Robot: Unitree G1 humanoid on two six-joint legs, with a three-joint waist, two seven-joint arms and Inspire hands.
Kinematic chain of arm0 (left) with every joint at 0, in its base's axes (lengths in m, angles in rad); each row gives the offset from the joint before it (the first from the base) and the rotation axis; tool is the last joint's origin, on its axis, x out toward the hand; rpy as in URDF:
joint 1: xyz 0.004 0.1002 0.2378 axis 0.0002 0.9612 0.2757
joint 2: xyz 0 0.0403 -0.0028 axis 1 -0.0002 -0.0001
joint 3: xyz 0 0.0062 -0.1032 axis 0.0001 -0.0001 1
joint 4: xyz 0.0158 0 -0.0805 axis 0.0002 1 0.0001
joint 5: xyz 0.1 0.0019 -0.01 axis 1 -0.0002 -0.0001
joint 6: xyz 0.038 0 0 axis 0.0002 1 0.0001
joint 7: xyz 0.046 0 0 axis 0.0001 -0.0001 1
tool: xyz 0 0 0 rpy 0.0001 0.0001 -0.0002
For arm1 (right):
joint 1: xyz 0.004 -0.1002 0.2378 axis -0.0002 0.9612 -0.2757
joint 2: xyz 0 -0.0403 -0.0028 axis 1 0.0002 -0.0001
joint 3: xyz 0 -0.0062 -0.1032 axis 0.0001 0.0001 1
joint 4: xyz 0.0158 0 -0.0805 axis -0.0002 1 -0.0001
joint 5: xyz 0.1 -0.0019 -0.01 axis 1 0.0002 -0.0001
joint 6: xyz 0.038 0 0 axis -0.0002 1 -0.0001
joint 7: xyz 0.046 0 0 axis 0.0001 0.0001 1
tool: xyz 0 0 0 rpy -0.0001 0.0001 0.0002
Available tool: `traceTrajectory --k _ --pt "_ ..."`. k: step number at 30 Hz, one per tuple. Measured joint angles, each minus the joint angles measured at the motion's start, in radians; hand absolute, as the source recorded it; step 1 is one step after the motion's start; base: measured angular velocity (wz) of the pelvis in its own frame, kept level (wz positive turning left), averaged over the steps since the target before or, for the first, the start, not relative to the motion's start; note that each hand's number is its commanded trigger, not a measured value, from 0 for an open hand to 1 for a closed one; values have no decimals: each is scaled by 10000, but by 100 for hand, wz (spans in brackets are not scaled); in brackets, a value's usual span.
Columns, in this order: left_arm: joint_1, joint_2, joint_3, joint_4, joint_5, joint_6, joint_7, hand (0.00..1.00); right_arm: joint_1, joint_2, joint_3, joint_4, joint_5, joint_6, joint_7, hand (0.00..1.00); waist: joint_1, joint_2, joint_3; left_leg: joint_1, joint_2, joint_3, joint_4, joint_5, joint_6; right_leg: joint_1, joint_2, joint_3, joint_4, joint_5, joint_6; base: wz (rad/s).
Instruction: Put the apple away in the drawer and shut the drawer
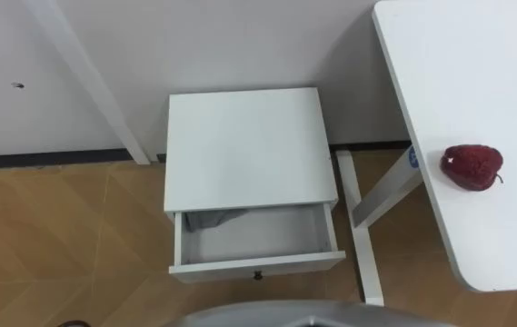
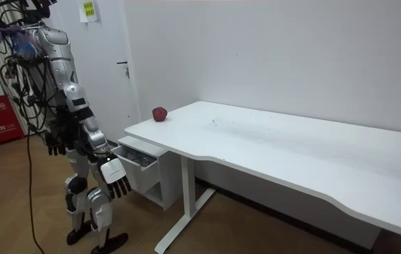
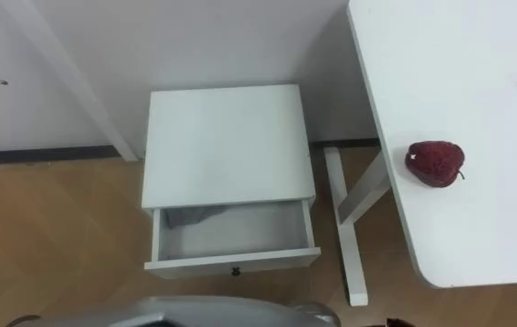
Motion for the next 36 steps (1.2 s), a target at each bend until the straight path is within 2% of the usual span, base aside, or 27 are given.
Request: traceTrajectory --k 6,11,13,14,16,17,19,20,22,24,25,29,33,34,35,36 --pt "-34 0 -11 -43 -5 -72 3 0 -23 17 12 -26 659 -170 -33 0 16 -43 -37 -35 -1 37 3 0 0 -55 -1 11 7 -1 1 0" --pt "-46 -2 1 -25 -26 -199 49 0 -38 78 -69 -25 2812 -294 -394 0 -12 -64 -37 -15 4 82 21 0 0 -27 -1 20 21 0 0 0" --pt "-21 -15 431 -58 -13 -413 48 0 3 124 -1348 -246 4548 -339 -474 0 -95 -122 -60 37 0 80 45 0 0 26 -9 8 31 -1 1 0" --pt "-11 -5 533 -58 -25 -447 54 0 4 122 -1680 -362 4975 -349 -535 0 -139 -123 -56 50 0 87 47 0 0 28 -10 18 40 -1 1 0" --pt "109 38 640 -83 -126 -574 208 0 102 99 -2602 -950 7131 -409 -757 0 -380 -103 -39 112 15 159 39 -1 0 12 -2 54 40 -1 1 -7" --pt "137 41 655 -94 -108 -623 208 0 116 103 -2832 -1223 7745 -417 -808 0 -395 -93 -38 145 22 210 18 -5 2 12 7 59 39 -7 0 -12" --pt "257 83 943 -80 -112 -905 203 0 257 90 -3819 -2084 10152 -520 -1063 0 -632 -98 -33 170 40 254 17 -27 -3 19 27 70 46 -16 -6 -7" --pt "268 101 1031 -78 -111 -964 203 0 265 83 -4040 -2250 10585 -626 -1164 0 -684 -137 -48 169 43 263 19 -27 -3 14 32 80 54 -16 -7 0" --pt "300 243 1083 -84 -123 -1175 204 0 323 68 -4594 -2752 11834 -1133 -1524 0 -786 -203 -71 130 64 355 26 -29 -9 -101 45 161 175 -35 -30 -11" --pt "318 322 1082 -90 -128 -1250 204 0 312 64 -4929 -3080 12207 -1240 -1806 0 -936 -260 -70 52 62 379 59 -30 -10 -158 38 216 250 -56 -32 -5" --pt "353 346 1082 -116 -126 -1246 204 0 331 67 -5228 -3347 12435 -1251 -2067 0 -1043 -331 -95 28 54 378 93 -30 -9 -171 34 205 256 -56 -32 0" --pt "387 414 1081 -205 -113 -1245 198 0 357 83 -5884 -4817 12994 -1484 -2995 0 -1217 -371 -69 -18 52 499 93 -29 -9 -323 25 297 388 -77 -24 -10" --pt "436 501 1227 -738 -93 -1303 192 0 350 -44 -6279 -6718 12829 -2130 -4237 0 -1252 -411 -70 -263 53 533 183 -29 -7 -562 27 366 427 -81 -22 -2" --pt "474 501 1228 -828 -92 -1331 191 0 350 -86 -6286 -6974 12778 -2166 -4456 0 -1268 -465 -102 -313 54 529 198 -29 -7 -606 28 364 449 -80 -20 5" --pt "552 500 1222 -950 -86 -1368 190 0 353 -113 -6289 -7579 12547 -2240 -4896 0 -1288 -437 -66 -366 59 527 224 -28 -6 -647 31 360 476 -79 -21 0" --pt "602 501 1223 -963 -123 -1375 190 0 345 -134 -6288 -8187 12300 -2377 -5234 0 -1338 -439 -72 -386 63 528 222 -29 -6 -688 32 352 513 -80 -22 0"
